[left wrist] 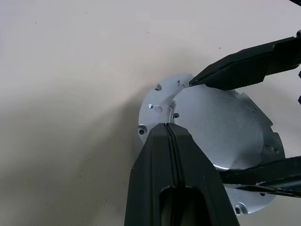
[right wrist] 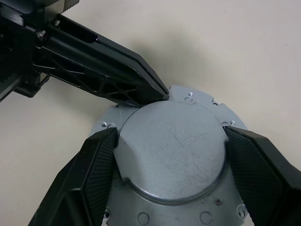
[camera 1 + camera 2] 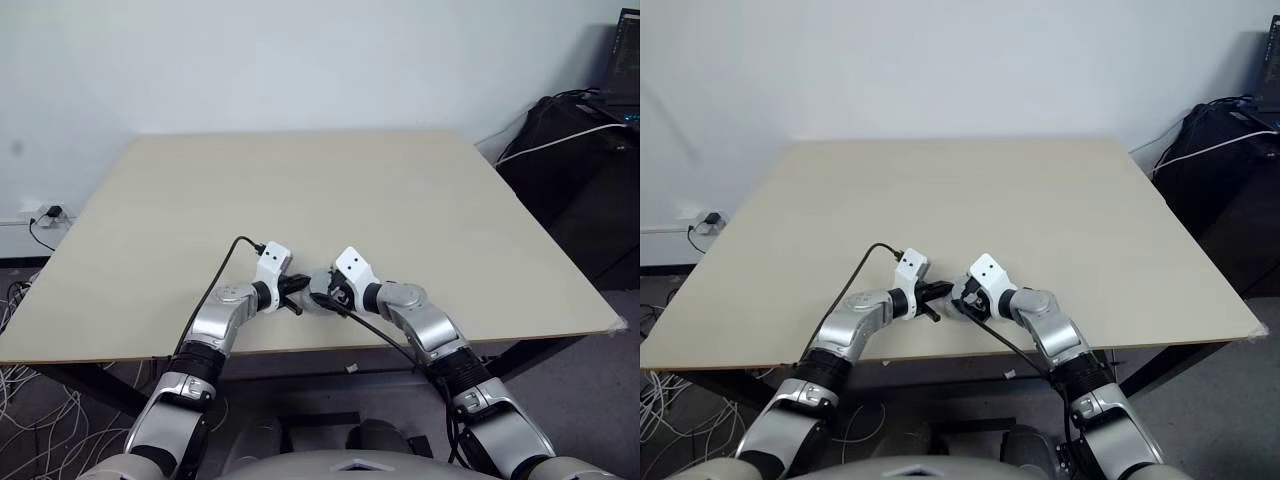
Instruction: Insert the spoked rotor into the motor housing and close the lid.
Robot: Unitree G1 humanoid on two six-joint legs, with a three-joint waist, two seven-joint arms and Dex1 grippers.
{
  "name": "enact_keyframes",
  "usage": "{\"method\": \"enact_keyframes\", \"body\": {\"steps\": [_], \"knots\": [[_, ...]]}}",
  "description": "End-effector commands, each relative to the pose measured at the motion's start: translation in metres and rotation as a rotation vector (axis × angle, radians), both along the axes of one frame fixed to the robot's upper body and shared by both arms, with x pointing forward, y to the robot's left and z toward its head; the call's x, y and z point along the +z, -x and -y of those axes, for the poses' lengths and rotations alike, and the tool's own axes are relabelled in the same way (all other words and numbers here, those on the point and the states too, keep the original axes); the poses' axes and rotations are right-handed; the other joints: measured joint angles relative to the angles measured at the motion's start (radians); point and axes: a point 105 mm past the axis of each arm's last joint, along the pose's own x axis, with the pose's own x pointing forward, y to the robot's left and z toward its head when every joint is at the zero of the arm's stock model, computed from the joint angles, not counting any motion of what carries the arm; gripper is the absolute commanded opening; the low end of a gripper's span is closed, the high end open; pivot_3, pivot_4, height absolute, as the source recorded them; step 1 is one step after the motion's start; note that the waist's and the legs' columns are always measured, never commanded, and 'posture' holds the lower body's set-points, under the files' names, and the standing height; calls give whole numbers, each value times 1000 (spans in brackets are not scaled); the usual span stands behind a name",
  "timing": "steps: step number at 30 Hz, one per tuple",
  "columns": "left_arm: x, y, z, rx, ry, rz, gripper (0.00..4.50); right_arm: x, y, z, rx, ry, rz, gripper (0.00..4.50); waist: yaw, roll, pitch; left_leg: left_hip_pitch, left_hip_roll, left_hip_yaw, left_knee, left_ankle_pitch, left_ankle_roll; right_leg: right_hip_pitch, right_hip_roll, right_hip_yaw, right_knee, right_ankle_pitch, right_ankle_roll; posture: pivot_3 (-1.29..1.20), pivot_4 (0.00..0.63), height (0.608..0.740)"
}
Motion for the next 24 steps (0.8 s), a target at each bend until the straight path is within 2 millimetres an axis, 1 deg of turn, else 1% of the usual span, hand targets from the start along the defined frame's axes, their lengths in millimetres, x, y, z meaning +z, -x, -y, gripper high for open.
{"method": "enact_keyframes", "body": {"steps": [1, 4, 5, 7, 11, 18, 21, 24], "knots": [[1, 1, 6, -30, -19, -3, 0, -14, 6, 8, -20, 39, -57, 3284, 0, 0, 0, 0, 0, 0, 0, 0, 0, 0, 0, 0, 0, 0, 0, 0, 0, 740], [0, 2, 6, -35, -21, -7, 0, -13, 7, 7, -15, 30, -60, 3284, 0, 0, 0, 0, 0, 0, 0, 0, 0, 0, 0, 0, 0, 0, 0, 0, 0, 740], [-1, 3, 6, -35, -22, -8, 0, -13, 6, 7, -18, 29, -59, 4017, 0, 0, 0, 0, 0, 0, 0, 0, 0, 0, -1, 0, 0, 0, 0, 0, 0, 740], [-2, 4, 6, -37, -22, -10, 0, -12, 7, 7, -18, 19, -63, 4464, 0, 0, 0, 0, 0, 0, 0, 0, 0, 0, -1, 0, 0, 0, 0, 0, 0, 740], [-3, 6, 5, -41, -23, -16, 0, -10, 6, 6, -21, 10, -58, 4464, 0, 0, 0, 0, 0, 0, 0, 0, 0, 0, -2, 0, 0, 0, 0, 0, 0, 740], [-4, 7, 4, -46, -21, -20, 0, 0, 2, 5, -30, -35, -32, 4464, 0, -1, 0, 0, 0, -1, 0, 0, 0, 0, -3, 0, -1, 0, 0, 0, 0, 740], [-4, 8, 5, -50, -19, -22, 0, 11, 2, 3, -23, -84, -16, 4464, 1, -1, 0, -1, 0, -1, -1, 0, 0, -1, -3, 0, -1, 0, 0, 0, 0, 740], [-4, 8, 5, -54, -17, -25, 0, 30, 5, -1, 16, -162, 4, 4464, 1, -1, 0, -2, 0, -1, -1, 0, 0, -2, -4, 1, -1, 0, 0, 0, 0, 740]]}}
